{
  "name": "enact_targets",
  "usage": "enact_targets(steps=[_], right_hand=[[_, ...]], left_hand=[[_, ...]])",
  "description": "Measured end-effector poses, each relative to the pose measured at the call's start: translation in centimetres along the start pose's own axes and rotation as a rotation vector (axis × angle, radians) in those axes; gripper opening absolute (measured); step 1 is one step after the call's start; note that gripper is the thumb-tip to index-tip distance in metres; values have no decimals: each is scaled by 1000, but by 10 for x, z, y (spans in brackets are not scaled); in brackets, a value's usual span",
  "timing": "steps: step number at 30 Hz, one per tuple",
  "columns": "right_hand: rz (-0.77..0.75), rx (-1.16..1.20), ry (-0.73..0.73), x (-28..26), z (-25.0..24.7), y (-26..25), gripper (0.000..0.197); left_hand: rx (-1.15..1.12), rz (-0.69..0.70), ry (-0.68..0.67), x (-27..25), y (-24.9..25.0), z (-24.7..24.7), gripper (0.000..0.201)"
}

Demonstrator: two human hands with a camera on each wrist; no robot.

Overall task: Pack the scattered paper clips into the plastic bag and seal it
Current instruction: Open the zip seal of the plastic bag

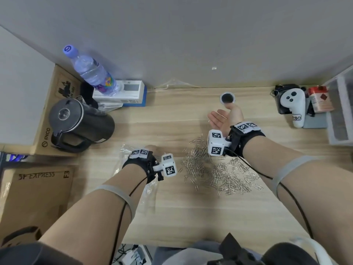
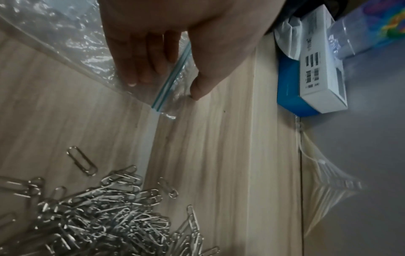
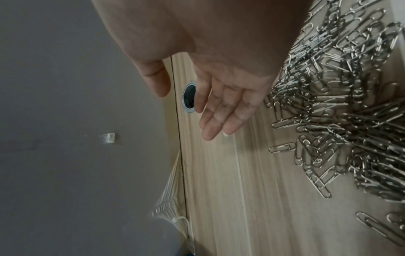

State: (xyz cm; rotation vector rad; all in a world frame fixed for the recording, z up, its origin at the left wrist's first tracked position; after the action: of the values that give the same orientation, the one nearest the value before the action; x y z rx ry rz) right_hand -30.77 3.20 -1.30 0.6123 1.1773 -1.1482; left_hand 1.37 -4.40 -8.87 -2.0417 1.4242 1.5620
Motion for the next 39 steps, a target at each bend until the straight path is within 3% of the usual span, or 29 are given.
enact_targets(steps=[2,5,8,12,14,16,19,22,24,26,28,32,39], right_hand=[[-2,-8,14,2,-4,-2,37],[-11,-26,38,4,-10,-7,35],[-26,-34,48,4,-14,-12,34],[-27,-68,58,5,-14,-13,29],[-29,-99,60,5,-11,-11,28],[-36,-144,62,4,-4,-8,26],[-64,-246,62,-3,12,-4,18],[-69,-442,19,-14,35,10,16],[-124,-727,24,-21,50,21,19],[-245,-1078,30,-33,68,32,19],[-292,-1272,-14,-43,82,50,21],[-190,-1208,-171,-51,90,81,17],[-350,-1352,-159,-58,94,82,24]], left_hand=[[233,140,-18,42,-6,1,44],[310,37,35,71,-37,-3,28],[218,-65,78,44,-37,-5,11],[121,72,90,9,-12,-6,31],[-12,63,26,-9,3,-2,27],[-161,-16,56,-18,4,-4,26],[-221,-19,117,-36,23,-12,27],[-188,104,98,-53,55,-17,12],[-162,195,32,-61,72,-16,6],[-123,283,-10,-73,89,-14,10],[-26,366,-24,-85,104,-12,15],[54,483,-58,-108,123,-3,13],[-33,526,-72,-125,121,5,25]])
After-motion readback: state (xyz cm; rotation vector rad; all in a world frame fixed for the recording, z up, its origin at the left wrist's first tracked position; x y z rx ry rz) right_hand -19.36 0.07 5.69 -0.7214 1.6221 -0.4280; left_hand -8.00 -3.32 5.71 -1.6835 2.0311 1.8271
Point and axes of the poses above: each hand's wrist, its own x-axis towards the middle knuckle, its own z-axis out of the palm, y = z × x, the point moved 10 cm from there along x, towards the middle knuckle, and after that the axes turned 12 degrees about z, right-handed, at the moved point
